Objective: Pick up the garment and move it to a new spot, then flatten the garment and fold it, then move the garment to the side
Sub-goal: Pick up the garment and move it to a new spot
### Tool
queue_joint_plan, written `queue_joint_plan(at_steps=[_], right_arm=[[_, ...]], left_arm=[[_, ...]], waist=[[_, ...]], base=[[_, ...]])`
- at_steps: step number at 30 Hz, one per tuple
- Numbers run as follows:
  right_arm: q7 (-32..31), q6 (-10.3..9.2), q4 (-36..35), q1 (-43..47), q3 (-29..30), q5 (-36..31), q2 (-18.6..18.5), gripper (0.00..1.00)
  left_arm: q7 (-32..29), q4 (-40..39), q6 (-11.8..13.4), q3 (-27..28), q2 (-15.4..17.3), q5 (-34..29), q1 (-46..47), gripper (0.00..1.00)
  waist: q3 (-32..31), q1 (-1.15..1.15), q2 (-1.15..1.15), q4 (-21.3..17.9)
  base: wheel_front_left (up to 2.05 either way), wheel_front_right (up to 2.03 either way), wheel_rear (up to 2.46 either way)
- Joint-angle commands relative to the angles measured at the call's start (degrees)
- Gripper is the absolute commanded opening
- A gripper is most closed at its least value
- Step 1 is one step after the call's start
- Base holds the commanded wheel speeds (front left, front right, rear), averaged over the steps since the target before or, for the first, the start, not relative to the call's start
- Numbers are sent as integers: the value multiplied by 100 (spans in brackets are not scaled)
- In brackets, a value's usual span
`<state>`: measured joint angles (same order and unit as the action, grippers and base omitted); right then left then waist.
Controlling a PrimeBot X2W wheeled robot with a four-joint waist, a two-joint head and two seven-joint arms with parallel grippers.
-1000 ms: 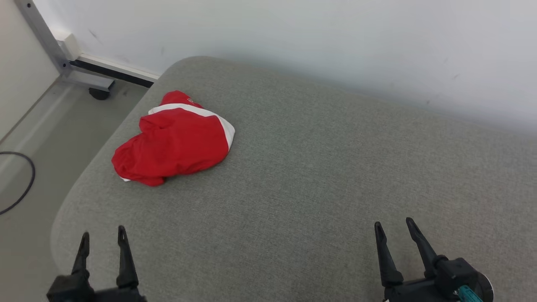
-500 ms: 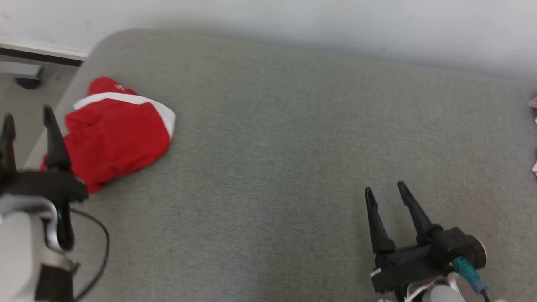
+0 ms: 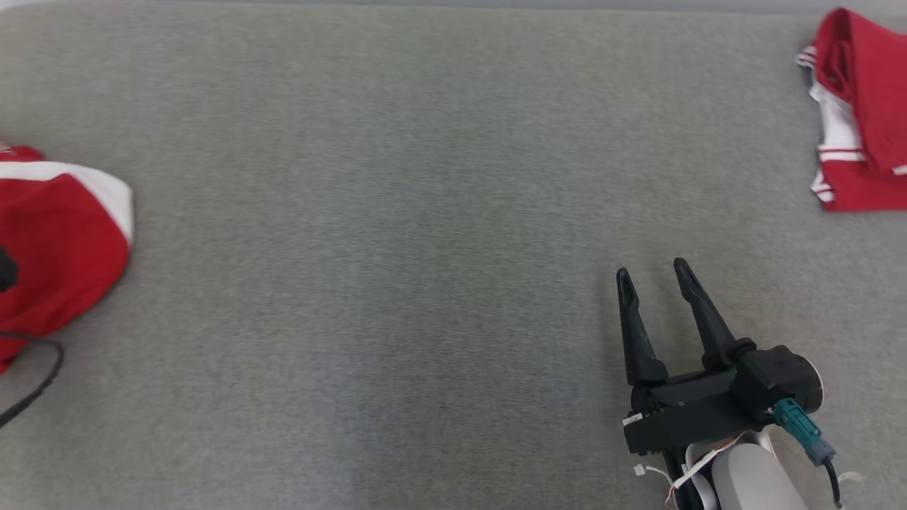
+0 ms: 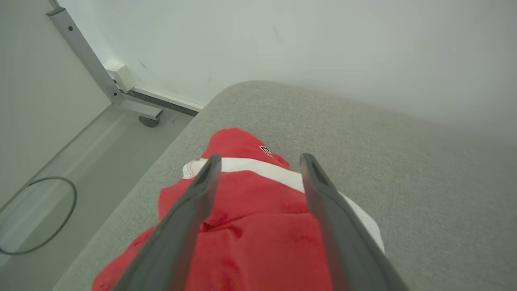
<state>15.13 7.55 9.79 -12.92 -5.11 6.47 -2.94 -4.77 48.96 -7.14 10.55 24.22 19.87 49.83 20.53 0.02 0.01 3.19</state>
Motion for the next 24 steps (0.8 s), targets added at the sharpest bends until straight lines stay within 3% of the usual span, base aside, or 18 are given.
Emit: queue_joint_plan(at_steps=[1,7,15,21,22,23,24], right_arm=[[6,-15,-18,-16,-9,14,13,100],[6,-15,-15,22,-47,-93,13,100],[6,-15,2,105,9,-263,13,100],[6,-15,8,120,-29,-298,12,100],[6,-15,7,131,-39,-297,12,100],[6,-15,11,138,-45,-300,12,100],[6,-15,17,142,-51,-302,12,100]], left_arm=[[-85,81,-25,19,92,45,80,100],[-615,607,-36,28,429,194,62,100],[-1842,1104,-31,-233,559,414,150,100],[-2270,1262,-33,-340,615,519,146,100],[-2295,1283,-33,-356,639,510,127,85],[-2285,1291,-32,-377,657,495,113,33],[-2238,1277,-32,-399,664,481,102,0]], waist=[[269,-2,-1,-403],[222,-2,-1,-580],[120,-2,-1,-640],[83,-2,-1,-671],[75,-2,-1,-675],[64,-2,-1,-676],[54,-2,-1,-677]], base=[[0,0,0],[0,0,0],[0,0,0],[0,0,0],[0,0,0],[0,0,0],[0,0,0]])
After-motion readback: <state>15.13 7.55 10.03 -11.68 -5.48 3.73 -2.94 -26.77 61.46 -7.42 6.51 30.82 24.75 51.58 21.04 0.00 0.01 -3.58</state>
